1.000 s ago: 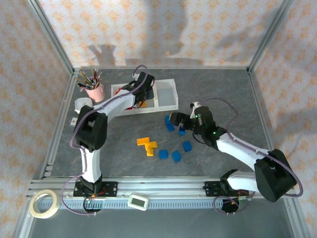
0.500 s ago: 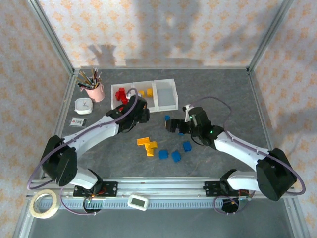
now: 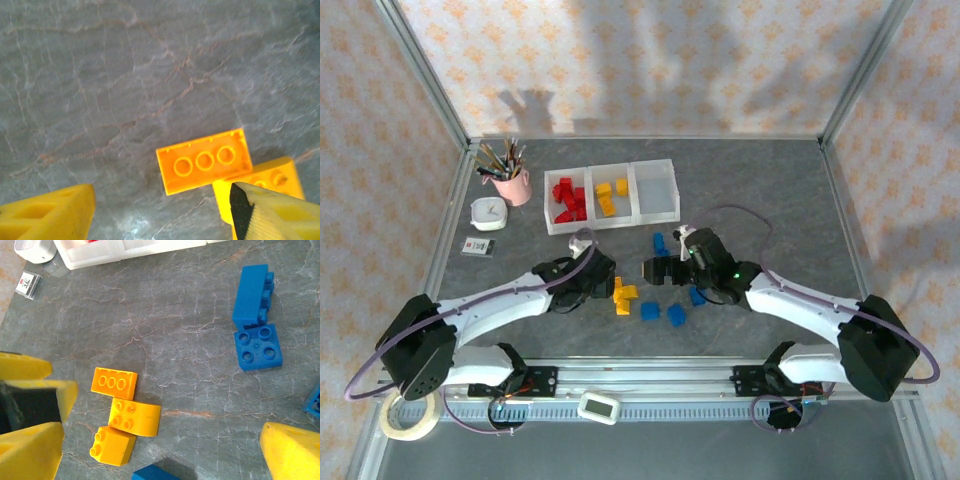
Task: Sort the legos into containers by color
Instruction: Rotate the lego at the center of the table.
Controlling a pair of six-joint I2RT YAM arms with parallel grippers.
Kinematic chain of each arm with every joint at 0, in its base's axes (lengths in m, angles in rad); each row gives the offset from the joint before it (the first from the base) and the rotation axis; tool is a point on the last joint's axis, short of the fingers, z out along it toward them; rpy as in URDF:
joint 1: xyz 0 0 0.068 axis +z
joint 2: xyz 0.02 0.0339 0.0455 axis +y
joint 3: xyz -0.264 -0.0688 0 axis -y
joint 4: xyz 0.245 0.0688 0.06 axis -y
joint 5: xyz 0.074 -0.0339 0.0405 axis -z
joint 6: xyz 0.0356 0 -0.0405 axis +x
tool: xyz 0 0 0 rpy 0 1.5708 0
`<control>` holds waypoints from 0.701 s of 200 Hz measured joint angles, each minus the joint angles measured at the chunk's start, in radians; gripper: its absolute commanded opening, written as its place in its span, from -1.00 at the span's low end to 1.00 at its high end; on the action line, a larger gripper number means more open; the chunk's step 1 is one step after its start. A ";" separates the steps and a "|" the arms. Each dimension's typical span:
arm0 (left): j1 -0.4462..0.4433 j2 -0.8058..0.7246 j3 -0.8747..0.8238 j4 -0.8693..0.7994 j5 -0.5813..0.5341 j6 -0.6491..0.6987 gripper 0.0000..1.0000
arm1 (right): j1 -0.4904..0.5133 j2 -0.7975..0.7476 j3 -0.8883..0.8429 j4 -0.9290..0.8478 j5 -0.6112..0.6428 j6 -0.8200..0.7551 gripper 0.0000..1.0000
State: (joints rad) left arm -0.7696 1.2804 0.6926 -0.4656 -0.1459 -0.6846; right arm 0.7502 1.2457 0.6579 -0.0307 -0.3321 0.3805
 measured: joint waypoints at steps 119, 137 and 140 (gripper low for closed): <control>-0.037 0.267 0.064 -0.006 -0.097 0.032 0.69 | 0.000 -0.002 -0.006 0.013 0.022 0.013 1.00; -0.014 0.291 0.087 -0.006 -0.077 0.061 0.69 | 0.000 -0.005 -0.013 0.013 0.023 0.017 1.00; -0.011 0.293 0.089 -0.006 -0.071 0.066 0.69 | 0.000 -0.005 -0.015 0.013 0.023 0.017 1.00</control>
State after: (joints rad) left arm -0.7811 1.5738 0.7818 -0.4721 -0.2173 -0.6189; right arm 0.7502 1.2404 0.6430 -0.0181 -0.3092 0.3973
